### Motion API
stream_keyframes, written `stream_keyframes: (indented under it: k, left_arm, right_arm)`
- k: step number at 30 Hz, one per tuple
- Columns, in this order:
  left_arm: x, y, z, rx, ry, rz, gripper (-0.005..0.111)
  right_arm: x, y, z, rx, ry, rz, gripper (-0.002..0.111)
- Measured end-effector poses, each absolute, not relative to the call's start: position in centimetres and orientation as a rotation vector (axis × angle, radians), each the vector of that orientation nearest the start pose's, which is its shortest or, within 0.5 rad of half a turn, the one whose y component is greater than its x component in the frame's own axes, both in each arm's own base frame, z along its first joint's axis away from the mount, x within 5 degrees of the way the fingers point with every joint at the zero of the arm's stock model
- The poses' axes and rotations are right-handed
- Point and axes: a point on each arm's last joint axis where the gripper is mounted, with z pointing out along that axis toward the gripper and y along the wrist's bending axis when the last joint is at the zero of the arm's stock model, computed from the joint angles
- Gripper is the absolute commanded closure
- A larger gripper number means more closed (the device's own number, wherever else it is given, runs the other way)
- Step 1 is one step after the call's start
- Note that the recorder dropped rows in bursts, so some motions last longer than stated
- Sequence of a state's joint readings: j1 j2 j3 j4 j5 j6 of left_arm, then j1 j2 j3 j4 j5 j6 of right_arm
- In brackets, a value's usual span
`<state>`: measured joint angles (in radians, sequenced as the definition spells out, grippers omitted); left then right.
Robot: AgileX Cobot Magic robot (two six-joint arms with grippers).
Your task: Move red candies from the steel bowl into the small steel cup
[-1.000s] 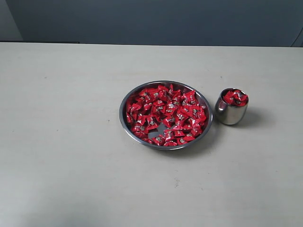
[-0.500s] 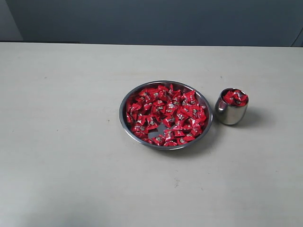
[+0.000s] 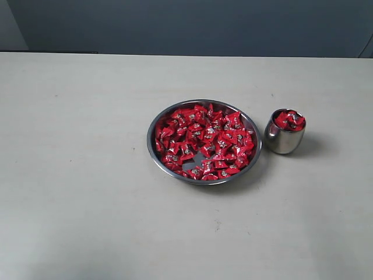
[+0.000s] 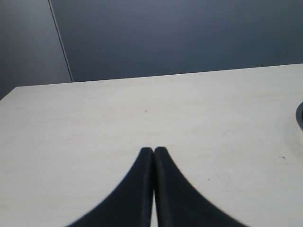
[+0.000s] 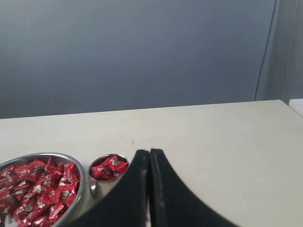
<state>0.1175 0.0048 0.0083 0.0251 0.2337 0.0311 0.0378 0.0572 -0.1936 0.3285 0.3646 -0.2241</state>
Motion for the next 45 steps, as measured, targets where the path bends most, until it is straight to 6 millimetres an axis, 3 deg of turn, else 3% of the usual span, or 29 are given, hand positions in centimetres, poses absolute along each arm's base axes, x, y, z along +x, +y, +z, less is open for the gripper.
stream_keyframes:
  k: [9,17,23,45]
  left_arm:
    - [5.6,0.7,18.9,-0.058,1.731,0.132,0.106]
    - [5.6,0.7,18.9,-0.058,1.731,0.132,0.106]
    - [5.6,0.7,18.9,-0.058,1.731,0.132,0.106]
    - [5.6,0.7,18.9,-0.058,1.731,0.132,0.106]
  right_arm:
    - [5.0,1.1,23.6,-0.040,1.702,0.173,0.109]
    - [5.3,0.4,20.0,0.052,1.771,0.127,0.109]
    - [5.4,0.3,18.5,0.068,1.817,0.112,0.109]
    - [5.4,0.6,18.4,0.012,1.821,0.151,0.109]
